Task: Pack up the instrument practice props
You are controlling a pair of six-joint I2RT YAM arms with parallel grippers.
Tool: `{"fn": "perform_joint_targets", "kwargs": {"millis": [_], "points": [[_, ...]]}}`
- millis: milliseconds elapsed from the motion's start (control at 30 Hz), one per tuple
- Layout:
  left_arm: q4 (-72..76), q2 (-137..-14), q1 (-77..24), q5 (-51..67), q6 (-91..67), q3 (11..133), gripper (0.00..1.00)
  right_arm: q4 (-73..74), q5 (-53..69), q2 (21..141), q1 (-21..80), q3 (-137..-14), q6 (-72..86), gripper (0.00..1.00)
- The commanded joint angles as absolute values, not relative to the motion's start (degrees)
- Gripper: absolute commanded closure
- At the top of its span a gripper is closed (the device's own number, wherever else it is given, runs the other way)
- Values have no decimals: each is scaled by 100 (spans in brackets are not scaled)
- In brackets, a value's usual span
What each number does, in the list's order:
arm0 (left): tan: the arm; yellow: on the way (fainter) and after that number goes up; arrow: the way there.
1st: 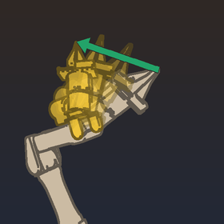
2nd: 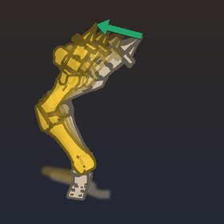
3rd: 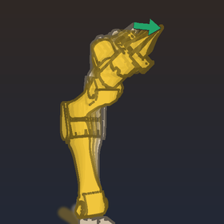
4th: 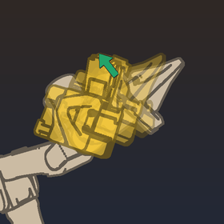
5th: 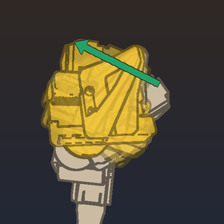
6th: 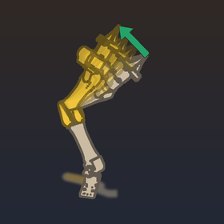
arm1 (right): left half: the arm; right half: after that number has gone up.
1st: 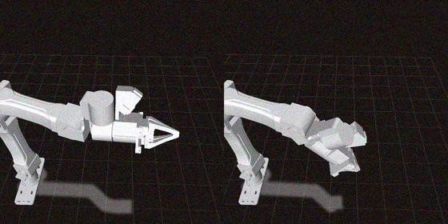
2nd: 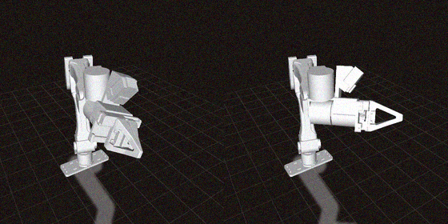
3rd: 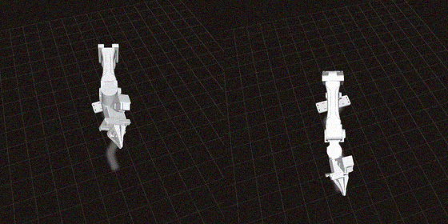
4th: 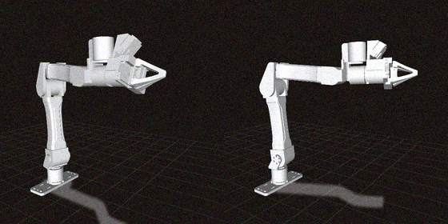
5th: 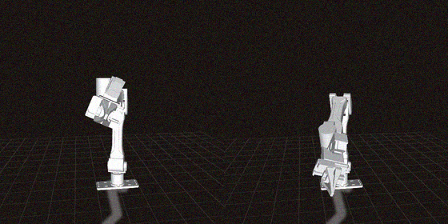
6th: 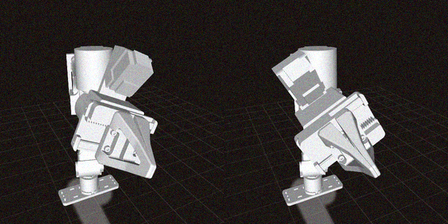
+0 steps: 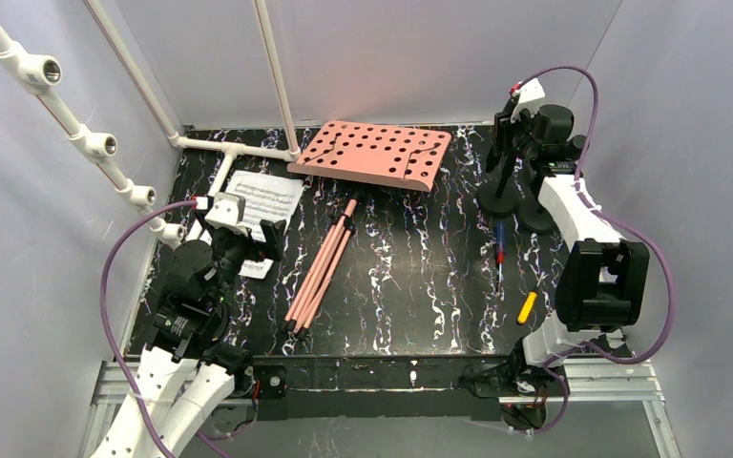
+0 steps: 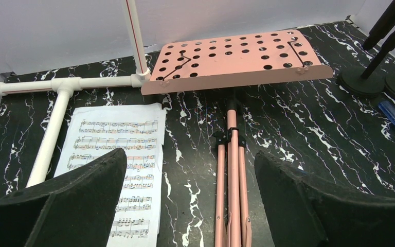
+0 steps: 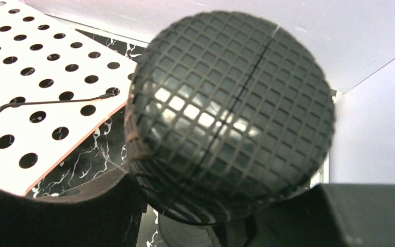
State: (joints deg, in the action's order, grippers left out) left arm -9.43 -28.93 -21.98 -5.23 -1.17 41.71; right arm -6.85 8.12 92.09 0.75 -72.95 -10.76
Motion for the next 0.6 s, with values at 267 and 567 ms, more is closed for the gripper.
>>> {"fn": "perform_joint_targets", "kwargs": {"millis": [267,567], "points": [[-864,-2893,-2224,-455,-35,4140,8,-669,1137,8460,53,-7495,-1376,72],[-867,-2962,-2224,-471,-35,4124,8,-957,894,8603,55,-7031,-1001,63]]}}
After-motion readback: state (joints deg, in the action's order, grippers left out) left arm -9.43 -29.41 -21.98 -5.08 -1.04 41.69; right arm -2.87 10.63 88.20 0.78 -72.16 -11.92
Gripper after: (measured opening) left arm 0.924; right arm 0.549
